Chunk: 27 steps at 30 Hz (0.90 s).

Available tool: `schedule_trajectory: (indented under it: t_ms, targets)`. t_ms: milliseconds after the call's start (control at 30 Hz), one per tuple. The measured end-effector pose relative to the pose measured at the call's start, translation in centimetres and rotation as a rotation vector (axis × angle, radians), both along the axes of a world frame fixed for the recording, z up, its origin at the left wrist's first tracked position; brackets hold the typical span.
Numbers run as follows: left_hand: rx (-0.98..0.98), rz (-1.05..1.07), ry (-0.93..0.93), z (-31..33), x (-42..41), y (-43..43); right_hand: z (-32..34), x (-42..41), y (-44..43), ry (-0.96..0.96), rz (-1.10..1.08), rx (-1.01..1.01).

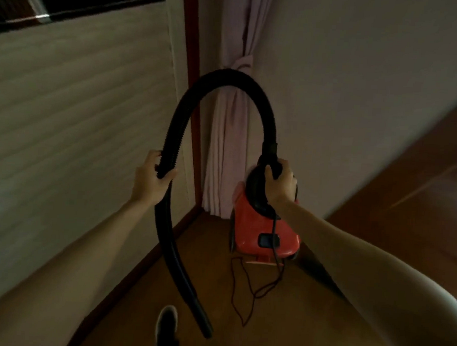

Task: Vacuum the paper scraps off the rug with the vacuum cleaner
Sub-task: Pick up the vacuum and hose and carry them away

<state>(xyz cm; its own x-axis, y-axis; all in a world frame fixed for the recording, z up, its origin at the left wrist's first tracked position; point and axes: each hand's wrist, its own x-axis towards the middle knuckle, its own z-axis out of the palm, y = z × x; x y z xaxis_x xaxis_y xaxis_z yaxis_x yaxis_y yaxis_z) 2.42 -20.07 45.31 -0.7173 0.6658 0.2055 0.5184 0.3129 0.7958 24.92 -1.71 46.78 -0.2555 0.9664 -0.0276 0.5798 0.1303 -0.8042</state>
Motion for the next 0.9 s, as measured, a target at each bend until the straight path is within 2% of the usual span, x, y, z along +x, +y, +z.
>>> schedule_trajectory:
  t_ms: [267,533,700,900]
  targets:
    - [-0.078,-0.277,-0.103,-5.2,-5.7,3.9,-4.8,-2.6,-3.8,-0.016,-0.262,-0.094]
    - [-0.188,-0.492,-0.09,-9.6,-6.2,7.8,-10.0,-2.3,-7.4,0.001,-0.496,-0.281]
    - [-0.265,-0.556,-0.134,-14.6,-3.9,8.6,-14.4,-0.8,-8.5,0.017,-0.604,-0.38]
    - [-0.338,-0.502,-0.188,-21.4,-1.4,8.1,-20.6,1.2,-7.6,-0.011,-0.607,-0.425]
